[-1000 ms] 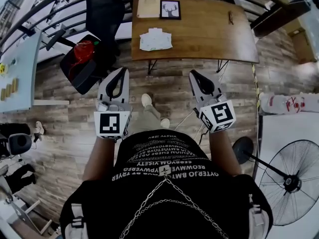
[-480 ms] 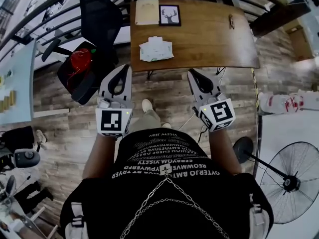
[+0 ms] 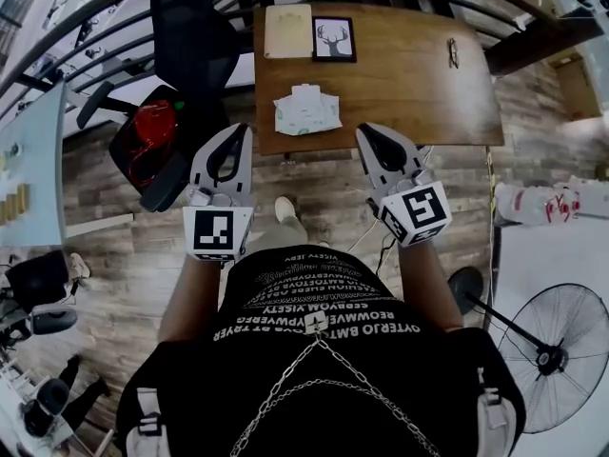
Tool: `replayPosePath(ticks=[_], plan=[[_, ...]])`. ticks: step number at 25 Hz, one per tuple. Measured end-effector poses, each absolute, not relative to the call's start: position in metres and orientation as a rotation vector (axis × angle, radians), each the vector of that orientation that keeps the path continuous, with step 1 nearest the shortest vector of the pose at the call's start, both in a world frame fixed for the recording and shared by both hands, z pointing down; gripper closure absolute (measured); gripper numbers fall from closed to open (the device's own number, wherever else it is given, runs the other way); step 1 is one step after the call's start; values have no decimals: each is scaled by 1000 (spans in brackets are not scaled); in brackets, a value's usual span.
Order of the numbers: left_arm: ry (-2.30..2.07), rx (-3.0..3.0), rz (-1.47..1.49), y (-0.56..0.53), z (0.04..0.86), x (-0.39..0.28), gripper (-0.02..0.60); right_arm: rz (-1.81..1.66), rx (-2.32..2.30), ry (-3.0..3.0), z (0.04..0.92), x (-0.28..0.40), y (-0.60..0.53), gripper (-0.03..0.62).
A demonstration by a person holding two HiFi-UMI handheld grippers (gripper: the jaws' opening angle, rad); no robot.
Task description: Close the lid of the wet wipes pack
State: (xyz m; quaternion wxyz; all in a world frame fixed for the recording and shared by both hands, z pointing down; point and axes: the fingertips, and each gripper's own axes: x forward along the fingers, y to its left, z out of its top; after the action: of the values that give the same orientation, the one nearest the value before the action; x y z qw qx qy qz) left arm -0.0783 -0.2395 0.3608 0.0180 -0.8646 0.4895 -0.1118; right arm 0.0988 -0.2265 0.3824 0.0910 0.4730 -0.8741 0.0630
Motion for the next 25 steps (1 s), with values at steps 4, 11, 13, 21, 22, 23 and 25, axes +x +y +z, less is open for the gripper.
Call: replayPosePath(ticks=[4, 11, 13, 21, 22, 23, 25], plan=[[1511, -2693, -334, -261, 362, -80, 554, 184, 1395, -2594, 385, 93, -249, 576], [1476, -2700, -312, -295, 351, -84, 554, 219, 1426, -2576, 381, 92, -278, 576], [1473, -2704, -290, -306, 347, -88, 554, 218, 1435, -2570, 378, 91, -286, 576], [1454, -2724, -235, -340, 346, -105, 554, 201, 1474, -2538, 374, 79, -314, 576], [1453, -2729, -231, -342, 347, -106, 555, 203, 1477, -2535, 374, 77, -316, 576], [1452, -2734, -227, -344, 349, -107, 554, 206, 1477, -2532, 376, 74, -317, 576], [1451, -2744, -224, -345, 352, -110, 554, 210, 1465, -2521, 380, 69, -317, 576]])
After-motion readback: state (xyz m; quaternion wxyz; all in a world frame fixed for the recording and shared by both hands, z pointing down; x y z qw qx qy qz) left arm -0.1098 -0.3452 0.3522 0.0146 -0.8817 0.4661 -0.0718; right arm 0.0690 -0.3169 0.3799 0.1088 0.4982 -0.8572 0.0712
